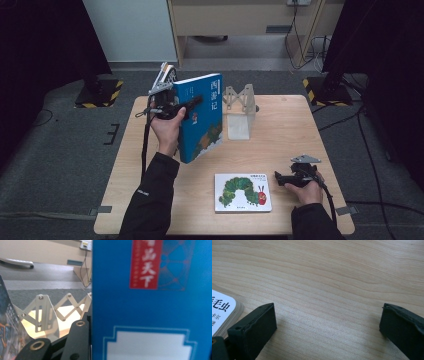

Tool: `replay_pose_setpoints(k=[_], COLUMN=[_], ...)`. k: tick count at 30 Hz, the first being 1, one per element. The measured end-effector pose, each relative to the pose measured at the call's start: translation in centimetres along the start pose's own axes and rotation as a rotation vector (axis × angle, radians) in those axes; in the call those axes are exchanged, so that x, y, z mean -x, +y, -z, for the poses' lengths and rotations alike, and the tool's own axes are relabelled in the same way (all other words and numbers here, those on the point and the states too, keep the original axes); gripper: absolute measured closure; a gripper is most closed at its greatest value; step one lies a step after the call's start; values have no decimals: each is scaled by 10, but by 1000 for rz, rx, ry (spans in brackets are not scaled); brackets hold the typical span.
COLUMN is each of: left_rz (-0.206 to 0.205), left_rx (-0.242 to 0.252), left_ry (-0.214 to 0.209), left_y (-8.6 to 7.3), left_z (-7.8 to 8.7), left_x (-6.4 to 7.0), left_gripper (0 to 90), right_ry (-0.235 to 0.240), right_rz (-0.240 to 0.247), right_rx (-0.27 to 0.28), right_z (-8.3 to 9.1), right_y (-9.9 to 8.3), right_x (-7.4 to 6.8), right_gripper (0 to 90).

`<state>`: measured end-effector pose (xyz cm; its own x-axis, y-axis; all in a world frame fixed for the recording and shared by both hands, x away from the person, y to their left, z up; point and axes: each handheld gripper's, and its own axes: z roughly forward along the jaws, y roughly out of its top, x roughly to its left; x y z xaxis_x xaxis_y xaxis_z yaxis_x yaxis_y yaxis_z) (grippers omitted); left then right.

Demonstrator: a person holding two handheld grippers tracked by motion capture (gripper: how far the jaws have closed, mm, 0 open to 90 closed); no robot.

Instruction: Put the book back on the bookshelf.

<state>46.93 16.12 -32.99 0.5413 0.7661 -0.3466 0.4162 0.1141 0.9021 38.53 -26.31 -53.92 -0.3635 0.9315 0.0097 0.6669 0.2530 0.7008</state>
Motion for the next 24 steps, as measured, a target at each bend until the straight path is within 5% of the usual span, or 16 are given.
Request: replay_pose_setpoints(k=[24], left_rz=[-41], left_rx=[65], left_ry=[175], left_y=[-11], left_z=[-50], left_x=[-22], left_gripper=[606], right_ry=[-1], right_rz=[2], right_rx=[1], right_z=[0], right_y=[0], right_x=[0], right_gripper=[11])
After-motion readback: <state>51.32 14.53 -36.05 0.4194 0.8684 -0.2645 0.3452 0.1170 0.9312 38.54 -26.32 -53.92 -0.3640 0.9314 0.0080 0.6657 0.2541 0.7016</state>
